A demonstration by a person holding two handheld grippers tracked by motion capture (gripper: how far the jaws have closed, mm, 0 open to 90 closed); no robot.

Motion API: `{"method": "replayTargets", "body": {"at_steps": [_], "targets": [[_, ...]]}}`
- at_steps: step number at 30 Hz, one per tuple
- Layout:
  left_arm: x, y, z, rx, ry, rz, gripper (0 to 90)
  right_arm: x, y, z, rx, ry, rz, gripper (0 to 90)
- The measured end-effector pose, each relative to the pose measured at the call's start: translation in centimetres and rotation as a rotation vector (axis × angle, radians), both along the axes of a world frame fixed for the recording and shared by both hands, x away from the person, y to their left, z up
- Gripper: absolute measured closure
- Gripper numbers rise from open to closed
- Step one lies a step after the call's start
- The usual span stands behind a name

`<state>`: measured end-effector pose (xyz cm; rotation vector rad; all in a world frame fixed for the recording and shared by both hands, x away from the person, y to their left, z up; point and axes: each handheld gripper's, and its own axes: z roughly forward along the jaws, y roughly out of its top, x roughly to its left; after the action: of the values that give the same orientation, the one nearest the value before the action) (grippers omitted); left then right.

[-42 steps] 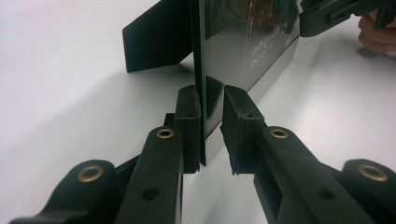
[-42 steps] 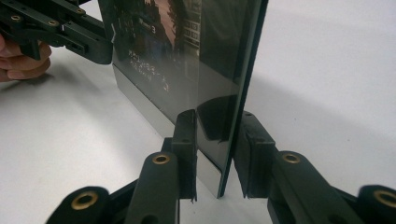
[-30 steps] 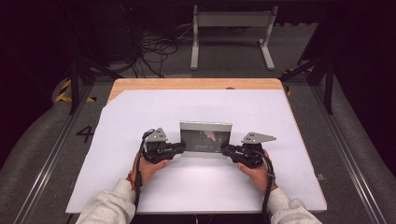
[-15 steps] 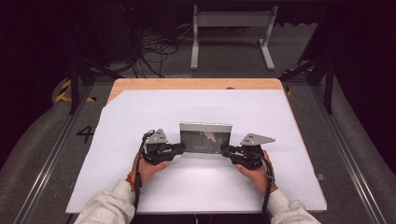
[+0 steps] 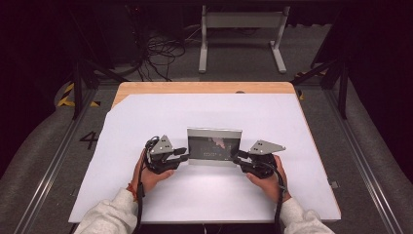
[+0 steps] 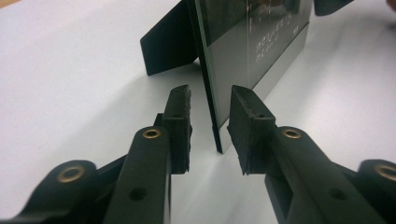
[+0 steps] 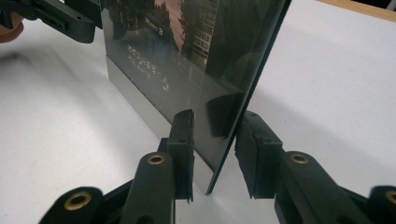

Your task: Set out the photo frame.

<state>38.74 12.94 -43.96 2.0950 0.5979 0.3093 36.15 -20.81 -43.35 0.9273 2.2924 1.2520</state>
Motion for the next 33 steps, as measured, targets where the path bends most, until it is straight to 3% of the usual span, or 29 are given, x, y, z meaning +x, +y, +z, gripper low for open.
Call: {"method": "replayTargets", "body": {"at_steps": [13,16,22,30,33], "targets": [[-1.7,1.7,1.4,0.078,-0.112,0.037,47.9,-1.1,-1.3,1.0,-0.016,-0.052,-0.001,56.7],[-2.0,2.3,1.6,0.073,-0.107,0.046,41.8,-1.5,-1.7,1.2,-0.020,-0.067,0.004,54.0],[-3.0,3.3,1.4,0.115,-0.124,0.070,30.8,-2.4,-2.2,1.3,-0.072,-0.085,0.022,48.6],[-4.1,5.2,1.3,0.107,-0.146,0.078,24.0,-3.2,-2.8,1.3,-0.113,-0.110,0.028,43.8],[-4.6,6.2,1.1,0.094,-0.141,0.080,22.1,-3.7,-3.3,1.3,-0.131,-0.124,0.020,38.1]]}}
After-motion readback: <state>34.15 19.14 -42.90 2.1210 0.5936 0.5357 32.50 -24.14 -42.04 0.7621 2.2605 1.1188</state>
